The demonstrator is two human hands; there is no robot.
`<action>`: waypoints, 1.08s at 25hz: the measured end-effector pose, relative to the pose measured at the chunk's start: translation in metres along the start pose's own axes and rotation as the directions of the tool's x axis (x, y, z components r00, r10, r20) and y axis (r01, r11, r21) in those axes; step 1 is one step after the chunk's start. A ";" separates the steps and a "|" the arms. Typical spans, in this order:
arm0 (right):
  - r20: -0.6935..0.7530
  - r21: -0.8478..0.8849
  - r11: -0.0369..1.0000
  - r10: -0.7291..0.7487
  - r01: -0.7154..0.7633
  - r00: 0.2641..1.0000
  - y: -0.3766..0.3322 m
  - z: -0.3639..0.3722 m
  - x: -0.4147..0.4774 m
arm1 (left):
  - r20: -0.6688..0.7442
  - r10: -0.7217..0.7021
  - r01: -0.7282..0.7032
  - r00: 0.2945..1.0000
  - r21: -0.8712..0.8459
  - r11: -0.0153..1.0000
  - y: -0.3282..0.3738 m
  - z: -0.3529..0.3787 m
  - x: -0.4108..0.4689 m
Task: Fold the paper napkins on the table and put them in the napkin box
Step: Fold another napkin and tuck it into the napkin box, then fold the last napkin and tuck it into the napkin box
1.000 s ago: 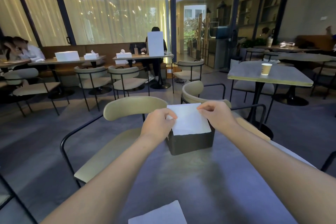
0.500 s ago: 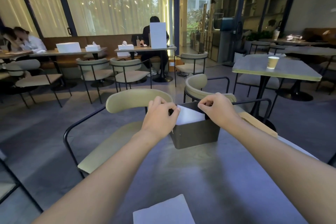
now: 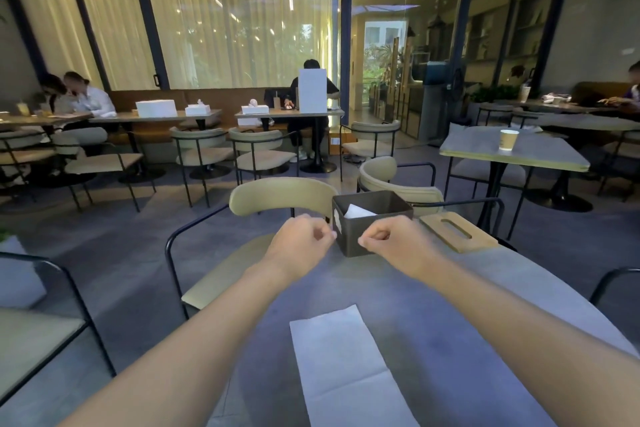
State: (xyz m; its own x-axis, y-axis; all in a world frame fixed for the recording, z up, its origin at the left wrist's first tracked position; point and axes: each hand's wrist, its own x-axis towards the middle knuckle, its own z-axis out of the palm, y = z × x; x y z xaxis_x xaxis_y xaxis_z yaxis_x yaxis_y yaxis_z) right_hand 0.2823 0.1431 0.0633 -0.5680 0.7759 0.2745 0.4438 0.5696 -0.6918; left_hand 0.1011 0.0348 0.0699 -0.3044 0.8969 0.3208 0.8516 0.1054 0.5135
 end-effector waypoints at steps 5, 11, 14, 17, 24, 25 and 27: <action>0.047 0.026 1.000 0.005 -0.006 0.999 -0.005 0.027 -0.045 | -0.006 -0.028 0.028 1.000 0.021 0.999 -0.005 0.004 -0.051; 0.118 0.004 1.000 0.012 -0.012 0.993 -0.002 0.050 -0.078 | 0.083 -0.113 0.113 0.990 0.003 0.994 -0.015 0.018 -0.096; 0.145 -0.092 0.996 0.020 -0.007 0.989 0.008 0.061 -0.086 | 0.129 -0.119 0.115 0.984 0.038 0.993 -0.022 0.025 -0.108; 0.132 -0.115 0.993 0.019 -0.004 0.991 0.015 0.073 -0.091 | 0.128 -0.093 0.087 0.987 0.054 0.995 -0.028 0.036 -0.118; 0.038 0.231 0.962 0.141 -0.146 0.989 0.004 0.060 -0.087 | 0.019 -0.052 0.053 0.998 -0.055 0.997 -0.019 0.024 -0.102; 0.107 0.333 0.913 0.210 -0.234 0.972 0.001 0.053 -0.088 | -0.023 -0.065 0.062 0.998 -0.106 0.992 -0.015 0.017 -0.095; 0.258 0.419 0.844 0.243 -0.335 0.935 0.000 0.043 -0.090 | -0.093 -0.103 0.085 0.990 -0.184 0.979 -0.007 0.002 -0.080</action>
State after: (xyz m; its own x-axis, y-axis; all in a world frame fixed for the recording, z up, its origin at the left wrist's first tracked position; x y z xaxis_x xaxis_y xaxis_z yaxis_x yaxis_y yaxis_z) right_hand 0.3036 0.0617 0.0100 -0.6020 0.7940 -0.0844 0.2750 0.1069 -0.9555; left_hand 0.1201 -0.0370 0.0387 -0.4290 0.8375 0.3384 0.7297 0.1005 0.6763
